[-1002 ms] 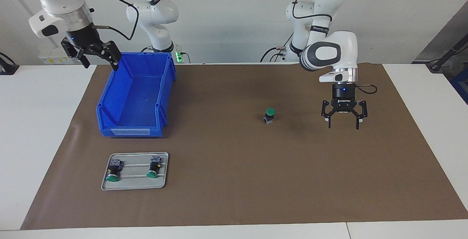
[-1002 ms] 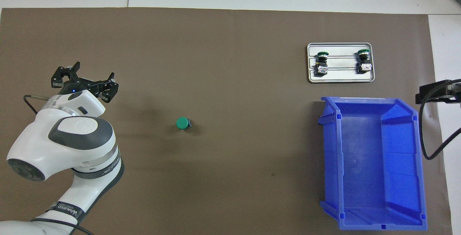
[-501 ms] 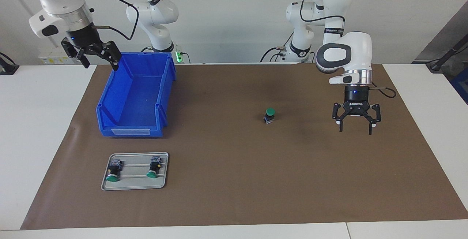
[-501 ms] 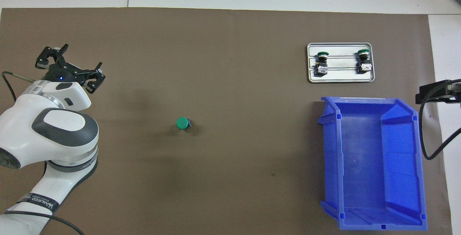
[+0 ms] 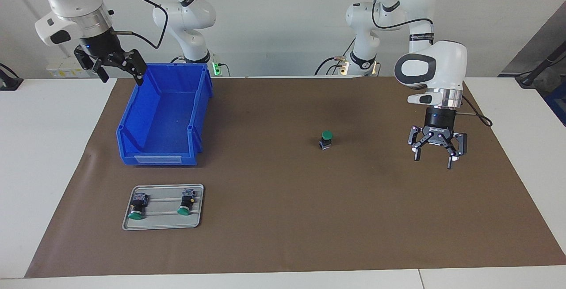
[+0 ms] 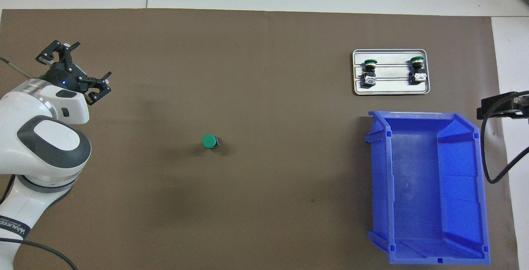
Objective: Place and press button with both arms
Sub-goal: 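Raise the left gripper away from the button toward the robot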
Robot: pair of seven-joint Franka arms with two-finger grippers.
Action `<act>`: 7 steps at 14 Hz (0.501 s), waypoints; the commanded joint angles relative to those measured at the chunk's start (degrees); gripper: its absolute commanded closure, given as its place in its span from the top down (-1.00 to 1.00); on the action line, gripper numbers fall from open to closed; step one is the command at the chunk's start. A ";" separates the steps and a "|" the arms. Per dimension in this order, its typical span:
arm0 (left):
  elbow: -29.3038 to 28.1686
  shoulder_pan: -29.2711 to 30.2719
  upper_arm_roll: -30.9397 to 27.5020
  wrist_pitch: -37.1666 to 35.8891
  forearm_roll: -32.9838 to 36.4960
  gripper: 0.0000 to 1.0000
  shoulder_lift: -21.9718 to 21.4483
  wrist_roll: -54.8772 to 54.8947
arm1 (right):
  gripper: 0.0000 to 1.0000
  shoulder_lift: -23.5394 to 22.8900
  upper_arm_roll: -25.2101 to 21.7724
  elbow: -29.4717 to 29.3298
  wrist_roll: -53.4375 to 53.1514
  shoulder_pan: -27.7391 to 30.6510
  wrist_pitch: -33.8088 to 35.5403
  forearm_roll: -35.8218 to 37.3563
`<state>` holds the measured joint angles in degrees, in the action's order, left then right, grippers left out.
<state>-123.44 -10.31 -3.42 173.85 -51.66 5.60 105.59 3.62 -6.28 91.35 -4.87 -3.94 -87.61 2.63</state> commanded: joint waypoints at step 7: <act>7.67 1.26 -2.82 -19.31 26.41 1.00 0.73 -18.81 | 1.00 0.43 0.48 -0.03 1.18 0.69 0.42 -0.43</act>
<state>-118.69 -9.39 -6.01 159.11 -30.43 5.62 92.36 3.62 -6.28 91.35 -4.87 -3.94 -87.61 2.63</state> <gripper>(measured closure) 0.000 0.000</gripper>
